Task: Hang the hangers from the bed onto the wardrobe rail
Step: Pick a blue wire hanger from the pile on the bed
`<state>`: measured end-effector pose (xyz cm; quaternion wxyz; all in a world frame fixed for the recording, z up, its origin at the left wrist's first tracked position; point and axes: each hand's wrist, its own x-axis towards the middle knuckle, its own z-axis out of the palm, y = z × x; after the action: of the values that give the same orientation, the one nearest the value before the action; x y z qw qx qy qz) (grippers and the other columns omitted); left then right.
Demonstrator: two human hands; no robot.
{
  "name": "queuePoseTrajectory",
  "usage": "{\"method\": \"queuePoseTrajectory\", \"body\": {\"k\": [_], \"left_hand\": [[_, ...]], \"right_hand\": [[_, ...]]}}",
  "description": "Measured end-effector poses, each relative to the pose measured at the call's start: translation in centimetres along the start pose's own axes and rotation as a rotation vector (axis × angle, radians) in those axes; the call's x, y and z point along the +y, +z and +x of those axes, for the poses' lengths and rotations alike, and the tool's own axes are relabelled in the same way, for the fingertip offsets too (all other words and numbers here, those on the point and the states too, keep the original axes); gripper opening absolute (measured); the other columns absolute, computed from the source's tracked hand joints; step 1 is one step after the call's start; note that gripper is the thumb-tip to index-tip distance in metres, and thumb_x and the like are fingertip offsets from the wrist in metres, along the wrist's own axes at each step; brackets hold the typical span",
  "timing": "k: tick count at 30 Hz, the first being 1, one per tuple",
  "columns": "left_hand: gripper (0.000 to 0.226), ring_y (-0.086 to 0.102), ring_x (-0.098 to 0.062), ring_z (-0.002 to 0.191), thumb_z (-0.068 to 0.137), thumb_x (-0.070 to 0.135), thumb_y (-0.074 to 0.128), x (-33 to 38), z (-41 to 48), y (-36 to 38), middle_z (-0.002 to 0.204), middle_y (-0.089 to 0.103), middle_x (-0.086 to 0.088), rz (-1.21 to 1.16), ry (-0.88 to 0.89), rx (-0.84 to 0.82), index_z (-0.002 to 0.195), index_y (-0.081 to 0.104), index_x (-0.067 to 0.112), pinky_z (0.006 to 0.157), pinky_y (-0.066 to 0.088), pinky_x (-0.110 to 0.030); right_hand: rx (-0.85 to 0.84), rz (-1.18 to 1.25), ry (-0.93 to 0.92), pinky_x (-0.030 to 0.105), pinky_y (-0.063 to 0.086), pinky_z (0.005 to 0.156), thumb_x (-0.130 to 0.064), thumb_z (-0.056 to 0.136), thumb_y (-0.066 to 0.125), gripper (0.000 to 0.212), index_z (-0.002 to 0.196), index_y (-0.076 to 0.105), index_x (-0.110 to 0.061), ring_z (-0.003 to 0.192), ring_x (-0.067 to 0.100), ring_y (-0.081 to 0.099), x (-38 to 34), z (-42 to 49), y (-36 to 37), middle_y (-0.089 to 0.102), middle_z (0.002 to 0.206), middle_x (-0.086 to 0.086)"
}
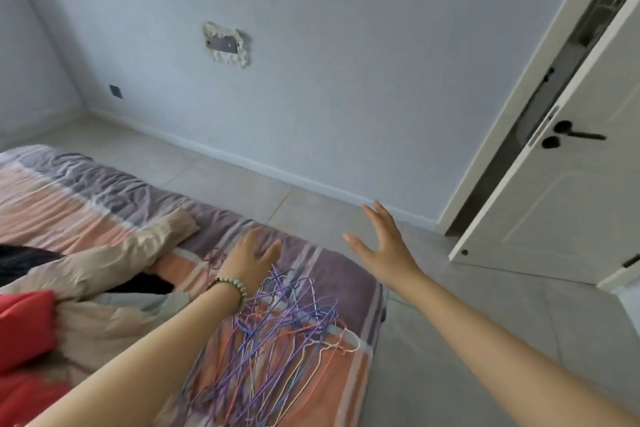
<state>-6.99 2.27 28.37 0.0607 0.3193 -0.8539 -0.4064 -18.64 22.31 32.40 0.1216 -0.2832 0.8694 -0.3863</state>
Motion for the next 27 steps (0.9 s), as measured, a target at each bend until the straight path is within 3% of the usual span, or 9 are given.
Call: {"method": "queuePoseTrajectory", "body": {"k": [3, 7, 11, 18, 21, 23, 27], "left_hand": [[0.072, 0.05, -0.03, 0.121, 0.086, 0.057, 0.044, -8.4, 0.4, 1.0, 0.137, 0.048, -0.018, 0.095, -0.116, -0.032, 0.141, 0.033, 0.011, 0.101, 0.041, -0.037], [0.065, 0.038, -0.026, 0.132, 0.091, 0.048, 0.045, -17.3, -0.5, 3.9, 0.145, 0.039, -0.011, 0.18, -0.211, -0.069, 0.141, 0.032, 0.009, 0.108, 0.032, -0.035], [0.065, 0.036, -0.027, 0.133, 0.091, 0.048, 0.045, -24.1, -1.4, 7.0, 0.147, 0.036, -0.009, 0.228, -0.311, -0.118, 0.142, 0.031, 0.011, 0.109, 0.032, -0.036], [0.069, 0.031, -0.027, 0.137, 0.091, 0.049, 0.045, -31.9, -1.7, 11.4, 0.151, 0.029, -0.01, 0.243, -0.432, -0.19, 0.144, 0.027, 0.01, 0.111, 0.029, -0.038], [0.068, 0.029, -0.026, 0.138, 0.091, 0.048, 0.046, -34.3, -1.3, 12.5, 0.151, 0.027, -0.009, 0.241, -0.438, -0.176, 0.144, 0.026, 0.011, 0.112, 0.028, -0.037], [0.067, 0.029, -0.025, 0.138, 0.091, 0.046, 0.047, -35.7, -0.9, 12.9, 0.151, 0.028, -0.009, 0.229, -0.432, -0.165, 0.144, 0.026, 0.011, 0.112, 0.028, -0.036], [0.068, 0.031, -0.026, 0.136, 0.092, 0.043, 0.047, -37.9, -0.2, 13.6, 0.149, 0.031, -0.011, 0.203, -0.447, -0.164, 0.145, 0.023, 0.008, 0.112, 0.026, -0.034]], "right_hand": [[-0.113, -0.021, 0.074, 0.031, 0.014, 0.115, -0.045, 0.091, 0.052, 0.069, 0.149, 0.019, -0.027, 0.146, 0.01, 0.004, 2.4, 0.5, 7.5, -0.001, 0.159, -0.009], [-0.238, -0.035, 0.175, 0.033, 0.016, 0.115, -0.045, 0.09, 0.055, 0.07, 0.149, 0.023, -0.025, 0.146, 0.013, 0.008, 6.7, -0.3, 16.0, 0.003, 0.159, -0.008], [-0.341, -0.041, 0.267, 0.033, 0.015, 0.116, -0.042, 0.089, 0.058, 0.069, 0.148, 0.027, -0.023, 0.146, 0.013, 0.012, 10.8, -1.9, 22.8, 0.009, 0.159, -0.004], [-0.436, 0.088, 0.446, 0.034, 0.023, 0.116, -0.04, 0.089, 0.059, 0.066, 0.146, 0.029, -0.024, 0.142, 0.014, 0.025, 14.7, -2.9, 31.6, 0.023, 0.155, -0.001], [-0.445, 0.171, 0.536, 0.03, 0.036, 0.105, -0.038, 0.089, 0.06, 0.064, 0.145, 0.031, -0.024, 0.132, 0.017, 0.04, 15.6, -2.6, 34.7, 0.035, 0.148, 0.002], [-0.465, 0.25, 0.593, 0.025, 0.036, 0.096, -0.037, 0.091, 0.058, 0.062, 0.145, 0.032, -0.024, 0.125, 0.016, 0.044, 15.5, -2.2, 36.4, 0.044, 0.141, 0.002], [-0.475, 0.418, 0.631, 0.043, 0.034, 0.11, -0.034, 0.094, 0.054, 0.055, 0.144, 0.033, -0.025, 0.131, 0.019, 0.042, 15.3, -1.4, 39.7, 0.042, 0.145, -0.006]]}}
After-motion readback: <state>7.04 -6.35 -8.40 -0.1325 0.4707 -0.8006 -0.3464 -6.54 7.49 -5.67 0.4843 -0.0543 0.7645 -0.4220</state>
